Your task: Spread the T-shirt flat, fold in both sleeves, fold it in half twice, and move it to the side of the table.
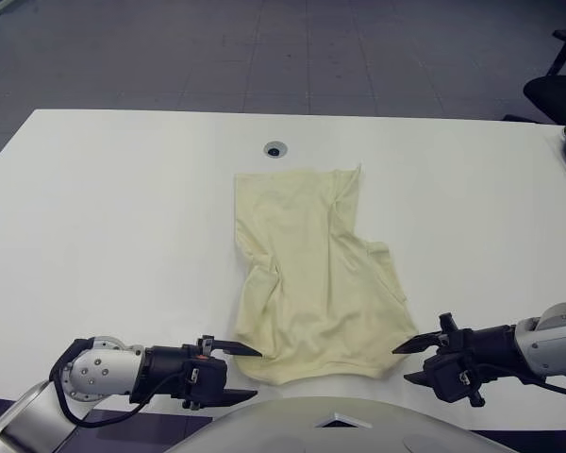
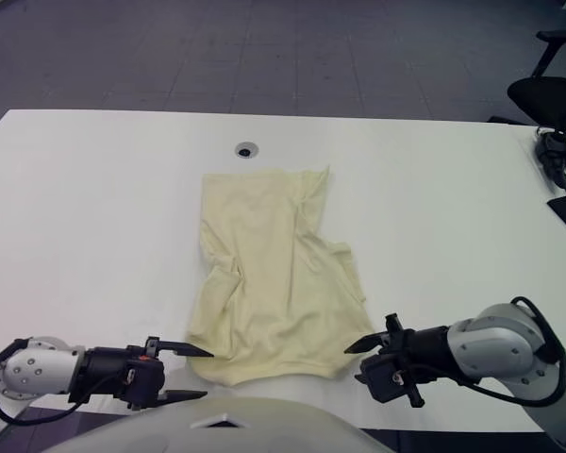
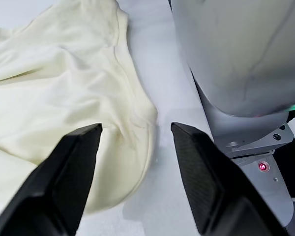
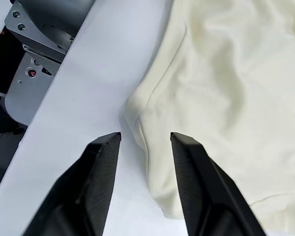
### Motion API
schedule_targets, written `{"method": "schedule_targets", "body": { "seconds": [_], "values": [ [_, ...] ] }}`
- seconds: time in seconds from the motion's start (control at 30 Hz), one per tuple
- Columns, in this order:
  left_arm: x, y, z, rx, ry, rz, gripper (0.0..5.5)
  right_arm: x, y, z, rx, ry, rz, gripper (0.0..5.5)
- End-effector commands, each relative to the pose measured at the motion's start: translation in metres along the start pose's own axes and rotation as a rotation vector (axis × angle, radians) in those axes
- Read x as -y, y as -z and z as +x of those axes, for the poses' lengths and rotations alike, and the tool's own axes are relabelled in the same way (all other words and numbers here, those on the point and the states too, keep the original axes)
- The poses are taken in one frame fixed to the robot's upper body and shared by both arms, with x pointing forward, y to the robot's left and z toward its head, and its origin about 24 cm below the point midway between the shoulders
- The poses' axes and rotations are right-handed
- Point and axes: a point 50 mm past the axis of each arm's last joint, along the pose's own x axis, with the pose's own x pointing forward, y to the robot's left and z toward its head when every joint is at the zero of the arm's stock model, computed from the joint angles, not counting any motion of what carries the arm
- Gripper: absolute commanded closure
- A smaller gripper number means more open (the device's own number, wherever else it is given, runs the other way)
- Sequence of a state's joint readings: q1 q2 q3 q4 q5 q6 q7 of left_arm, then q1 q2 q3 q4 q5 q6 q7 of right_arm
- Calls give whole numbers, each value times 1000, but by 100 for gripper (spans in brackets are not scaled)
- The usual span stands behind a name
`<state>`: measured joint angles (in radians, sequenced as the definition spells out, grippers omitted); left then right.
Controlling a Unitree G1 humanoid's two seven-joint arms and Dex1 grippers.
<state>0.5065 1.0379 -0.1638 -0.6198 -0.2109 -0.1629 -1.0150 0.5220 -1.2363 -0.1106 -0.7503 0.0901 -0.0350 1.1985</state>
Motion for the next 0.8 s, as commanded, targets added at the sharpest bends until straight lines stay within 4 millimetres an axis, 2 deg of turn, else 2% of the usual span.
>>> {"method": "schedule_targets", "body": {
  "seconds": [0.03, 0.13, 0.23, 0.3, 0.4, 0.5, 0.63, 0.73, 0.8],
  "values": [
    [-9, -4, -7, 30, -57, 2, 217, 6, -9, -13, 77, 52, 29, 293],
    [-25, -6, -9, 59, -206, 16, 160, 25, -1, -30, 119, 187, 79, 238],
    [-45, -6, -2, 94, -388, 23, 116, 55, 24, -46, 88, 468, 154, 195],
    [-58, -7, 5, 111, -505, 11, 86, 72, 46, -47, 32, 617, 215, 165],
    [-80, -2, 17, 88, -686, -23, 40, 89, 74, -31, -48, 697, 263, 121],
    [-96, 2, 29, 58, -800, -33, 10, 100, 92, -10, -87, 725, 304, 74],
    [-102, -5, 50, 77, -840, -50, 10, 106, 99, 13, -80, 687, 325, 13],
    [-99, -5, 58, 47, -828, -25, 10, 104, 102, 23, -85, 631, 326, 13],
    [-97, 0, 61, 19, -832, -21, 10, 106, 104, 23, -80, 635, 329, 13]
  ]
}}
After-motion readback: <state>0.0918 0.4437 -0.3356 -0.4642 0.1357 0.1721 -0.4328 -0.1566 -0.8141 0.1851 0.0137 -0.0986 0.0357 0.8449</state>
